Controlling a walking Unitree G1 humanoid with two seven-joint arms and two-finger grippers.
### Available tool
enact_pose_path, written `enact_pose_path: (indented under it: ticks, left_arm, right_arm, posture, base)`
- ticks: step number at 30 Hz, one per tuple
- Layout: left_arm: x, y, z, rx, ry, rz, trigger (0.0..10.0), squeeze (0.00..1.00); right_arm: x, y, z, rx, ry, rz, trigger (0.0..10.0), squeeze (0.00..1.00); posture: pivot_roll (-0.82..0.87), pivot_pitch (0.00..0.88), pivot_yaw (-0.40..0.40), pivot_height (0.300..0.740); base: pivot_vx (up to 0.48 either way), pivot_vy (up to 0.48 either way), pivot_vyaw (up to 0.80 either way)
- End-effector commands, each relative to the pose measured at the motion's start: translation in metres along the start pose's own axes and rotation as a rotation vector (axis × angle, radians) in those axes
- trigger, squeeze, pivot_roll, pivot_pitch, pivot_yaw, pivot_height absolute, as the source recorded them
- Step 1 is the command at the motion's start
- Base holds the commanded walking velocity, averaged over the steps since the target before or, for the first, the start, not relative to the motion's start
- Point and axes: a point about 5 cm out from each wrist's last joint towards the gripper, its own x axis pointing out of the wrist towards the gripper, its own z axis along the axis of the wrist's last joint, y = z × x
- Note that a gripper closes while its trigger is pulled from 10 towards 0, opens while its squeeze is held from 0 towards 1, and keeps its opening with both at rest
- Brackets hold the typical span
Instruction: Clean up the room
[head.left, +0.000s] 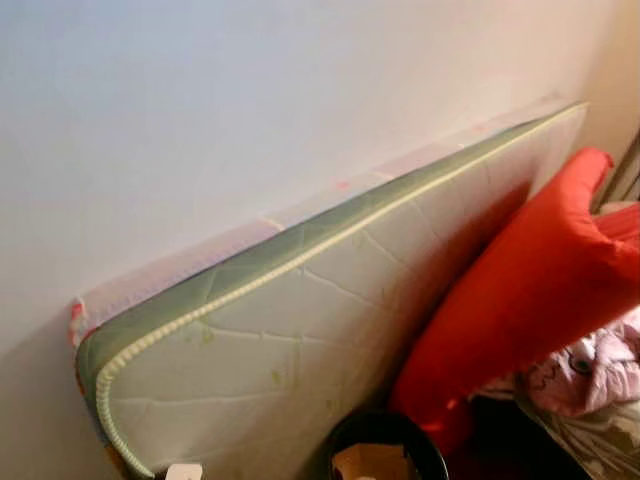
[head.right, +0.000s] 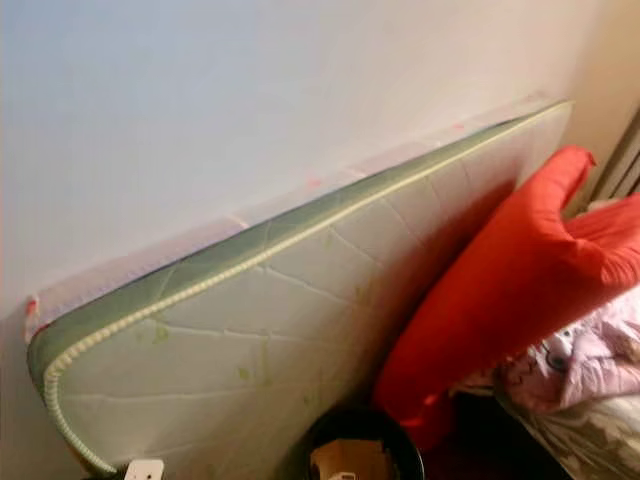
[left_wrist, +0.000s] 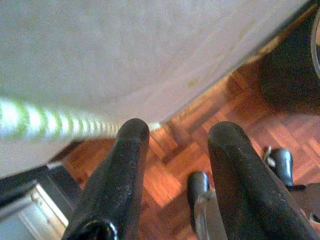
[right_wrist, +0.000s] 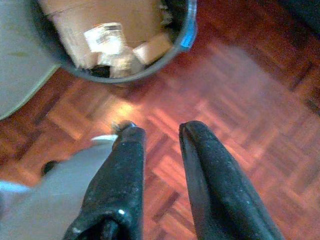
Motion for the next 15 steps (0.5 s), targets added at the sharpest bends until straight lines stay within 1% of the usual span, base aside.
enact_pose_path:
  ticks: [1,7,8,9,15]
  left_arm:
    - [0.002,-0.011,0.016,0.027,-0.024,-0.019,10.0,0.00]
    - [0.004,-0.021,0.027,0.044,-0.039,-0.030,10.0,0.00]
    - [0.003,-0.014,0.021,0.044,-0.032,-0.024,10.0,0.00]
    - [0.003,-0.012,0.018,0.044,-0.029,-0.021,10.0,0.00]
    - [0.002,-0.006,0.013,0.045,-0.023,-0.020,10.0,0.00]
  right_arm:
    - [0.000,-0.004,0.005,0.006,-0.020,-0.013,10.0,0.00]
    - [0.000,-0.004,0.004,0.003,-0.018,-0.016,10.0,0.00]
    - [0.000,-0.004,0.003,-0.006,-0.013,-0.021,10.0,0.00]
    - [0.000,-0.004,0.003,-0.009,-0.012,-0.023,10.0,0.00]
    - [0.000,-0.004,0.003,0.008,-0.016,-0.027,10.0,0.00]
  posture:
    - [0.01,0.000,0.012,0.740]
    - [0.00,0.000,0.014,0.740]
    - [0.00,0.000,0.016,0.740]
    - [0.00,0.000,0.016,0.740]
    - [-0.01,0.000,0.021,0.740]
  base:
    - [0.000,-0.420,0.00]
    - [0.000,-0.419,0.00]
    - [0.000,-0.420,0.00]
    - [0.000,-0.420,0.00]
    - [0.000,-0.421,0.00]
